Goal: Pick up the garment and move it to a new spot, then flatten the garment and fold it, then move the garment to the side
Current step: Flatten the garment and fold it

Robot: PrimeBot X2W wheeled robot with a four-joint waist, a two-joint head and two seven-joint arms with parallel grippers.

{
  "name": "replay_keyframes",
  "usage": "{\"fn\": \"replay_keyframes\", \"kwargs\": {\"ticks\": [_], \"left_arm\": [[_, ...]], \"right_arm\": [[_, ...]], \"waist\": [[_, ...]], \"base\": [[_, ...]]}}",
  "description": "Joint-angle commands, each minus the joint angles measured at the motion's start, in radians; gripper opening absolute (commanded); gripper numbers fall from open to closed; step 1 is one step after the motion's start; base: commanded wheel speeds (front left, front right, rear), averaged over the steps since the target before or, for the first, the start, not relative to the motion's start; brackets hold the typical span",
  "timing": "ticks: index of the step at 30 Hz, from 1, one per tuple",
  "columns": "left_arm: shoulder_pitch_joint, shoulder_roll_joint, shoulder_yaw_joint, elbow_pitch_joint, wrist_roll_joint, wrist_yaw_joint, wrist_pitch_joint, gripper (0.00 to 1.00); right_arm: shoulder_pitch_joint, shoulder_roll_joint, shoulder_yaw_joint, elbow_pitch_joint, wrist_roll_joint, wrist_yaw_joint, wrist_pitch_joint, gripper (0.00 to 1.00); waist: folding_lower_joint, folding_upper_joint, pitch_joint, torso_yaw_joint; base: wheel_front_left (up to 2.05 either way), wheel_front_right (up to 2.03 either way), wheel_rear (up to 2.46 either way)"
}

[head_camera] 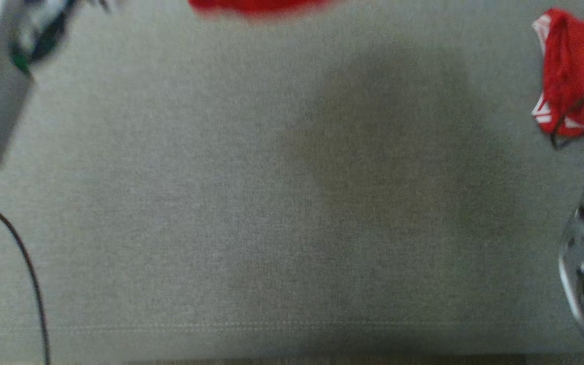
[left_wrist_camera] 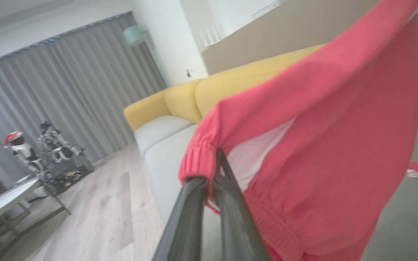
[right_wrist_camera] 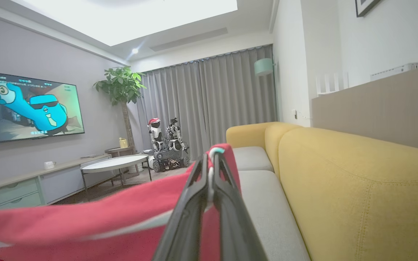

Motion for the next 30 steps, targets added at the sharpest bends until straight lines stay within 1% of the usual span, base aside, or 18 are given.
{"fn": "replay_keyframes", "kwargs": {"ticks": [1,4,6,10,13,16,21,26,27,30], "left_arm": [[-0.069,0.037,0.051,0.013,0.019,0.002,-0.027,0.0],[-0.119,0.013,0.044,0.116,0.051,0.001,-0.107,0.0],[-0.124,-0.01,0.039,0.178,0.05,-0.004,-0.148,0.0],[-0.102,-0.049,-0.015,0.269,0.065,-0.026,-0.191,0.0],[-0.049,-0.084,-0.054,0.318,0.068,-0.035,-0.221,0.0],[0.029,-0.111,-0.103,0.367,0.068,-0.045,-0.236,0.0],[0.149,-0.128,-0.175,0.42,0.054,-0.055,-0.25,0.0],[0.262,-0.129,-0.258,0.442,0.03,-0.058,-0.254,0.0],[0.262,-0.129,-0.258,0.442,0.03,-0.058,-0.254,0.0],[0.313,-0.119,-0.309,0.433,0.005,-0.059,-0.255,0.0]], "right_arm": [[-0.04,0.019,0.017,0.012,0.006,0.007,-0.038,0.0],[-0.112,0.028,0.021,0.147,0.011,0.007,-0.162,0.0],[-0.124,0.035,0.025,0.239,0.017,0.007,-0.216,0.0],[-0.097,0.042,0.057,0.394,0.037,0.007,-0.27,0.0],[-0.04,0.041,0.112,0.479,0.065,0.007,-0.282,0.0],[0.03,0.026,0.158,0.553,0.109,0.007,-0.277,0.0],[0.131,-0.012,0.235,0.627,0.182,0.007,-0.246,0.0],[0.218,-0.065,0.314,0.654,0.25,0.007,-0.186,0.0],[0.218,-0.065,0.314,0.654,0.25,0.007,-0.186,0.0],[0.261,-0.107,0.378,0.644,0.279,0.007,-0.136,0.0]], "waist": [[-0.0002,0.0,0.073,-0.017],[-0.0002,0.0,0.094,-0.018],[-0.0002,0.0,0.104,-0.015],[-0.0002,0.0,0.128,0.003],[-0.0002,0.0,0.124,0.02],[-0.0002,0.0,0.104,0.033],[-0.0002,0.0,0.055,0.048],[-0.0002,0.0,-0.013,0.058],[-0.0002,0.0,-0.013,0.058],[-0.0002,0.0,-0.049,0.061]], "base": [[0.0,0.0,0.0],[0.0,0.0,0.0],[0.0,0.0,0.0],[0.0,0.0,0.0],[0.0,0.0,0.0],[0.0,0.0,0.0],[0.0,0.0,0.0],[0.0,0.0,0.0],[0.0,0.0,0.0],[0.0,0.0,0.0]]}}
